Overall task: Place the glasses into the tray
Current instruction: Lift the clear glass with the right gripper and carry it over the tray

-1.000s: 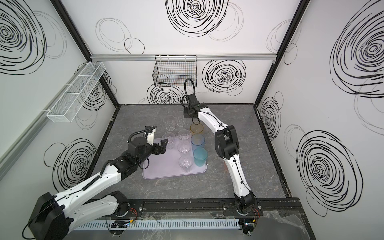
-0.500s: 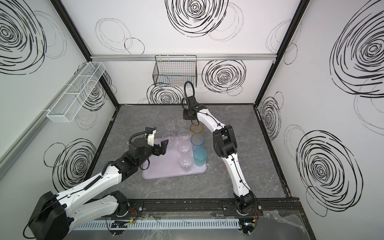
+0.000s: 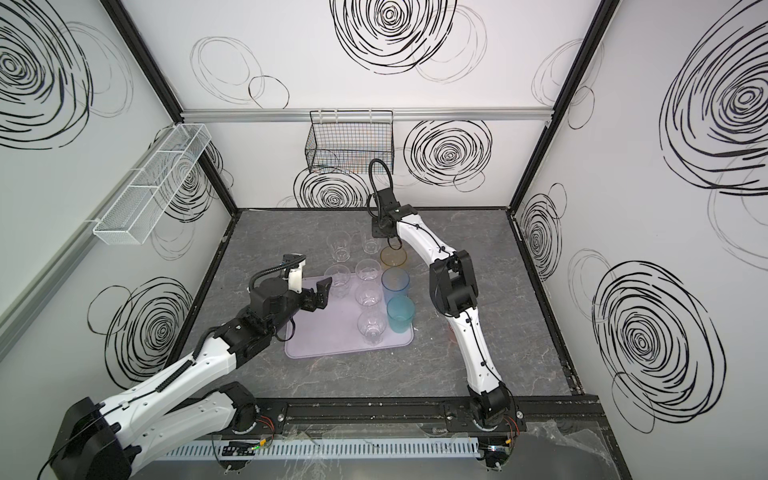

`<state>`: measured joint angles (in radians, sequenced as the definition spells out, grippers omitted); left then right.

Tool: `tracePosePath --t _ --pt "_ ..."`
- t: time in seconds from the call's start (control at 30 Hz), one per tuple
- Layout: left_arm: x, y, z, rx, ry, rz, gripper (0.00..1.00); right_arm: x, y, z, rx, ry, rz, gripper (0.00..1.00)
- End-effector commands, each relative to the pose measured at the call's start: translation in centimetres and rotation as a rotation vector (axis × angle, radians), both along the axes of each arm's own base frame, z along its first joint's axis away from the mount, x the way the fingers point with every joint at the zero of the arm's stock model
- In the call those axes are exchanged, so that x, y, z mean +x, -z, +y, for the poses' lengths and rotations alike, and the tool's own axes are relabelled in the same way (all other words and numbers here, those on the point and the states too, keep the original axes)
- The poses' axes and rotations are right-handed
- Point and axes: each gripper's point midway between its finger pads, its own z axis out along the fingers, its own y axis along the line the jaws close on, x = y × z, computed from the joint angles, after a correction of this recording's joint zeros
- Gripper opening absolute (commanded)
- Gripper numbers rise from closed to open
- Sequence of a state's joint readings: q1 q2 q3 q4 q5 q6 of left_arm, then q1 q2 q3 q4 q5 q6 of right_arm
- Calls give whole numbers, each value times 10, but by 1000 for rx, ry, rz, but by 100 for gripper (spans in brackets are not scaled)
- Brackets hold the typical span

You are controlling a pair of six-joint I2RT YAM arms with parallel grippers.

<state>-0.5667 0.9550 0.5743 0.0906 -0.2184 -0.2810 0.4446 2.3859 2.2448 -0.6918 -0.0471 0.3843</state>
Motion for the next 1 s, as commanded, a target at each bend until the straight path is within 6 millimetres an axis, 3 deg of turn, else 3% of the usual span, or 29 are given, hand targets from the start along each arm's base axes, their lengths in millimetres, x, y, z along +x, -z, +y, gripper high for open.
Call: tracePosePath --t 0.0,0.27,0.33,0.43,0.57,0.73,0.83,0.97 --pt "2 -29 7 -15 -35 -60 96 -12 -88 -13 -8 27 -133 3" --pt "-15 -64 22 -17 -85 -111 98 -76 -145 3 -124 -20 -211 2" --pt "-22 -70 26 -20 -99 -121 99 -99 -156 14 -138 -53 -231 2" --pt "-32 -75 38 12 -140 -126 100 -141 -156 40 -147 -158 -243 2" --pt "-45 -73 52 35 -167 -116 100 -195 -137 75 -105 -278 -218 2" --pt "-60 -57 61 8 -175 -67 100 -259 -98 116 -44 -442 -115 1" --pt "-68 -45 66 -27 -182 -46 100 -278 -75 123 -51 -458 -60 1" --pt "-71 -30 68 -55 -193 -27 100 -285 -47 126 -69 -451 -26 1"
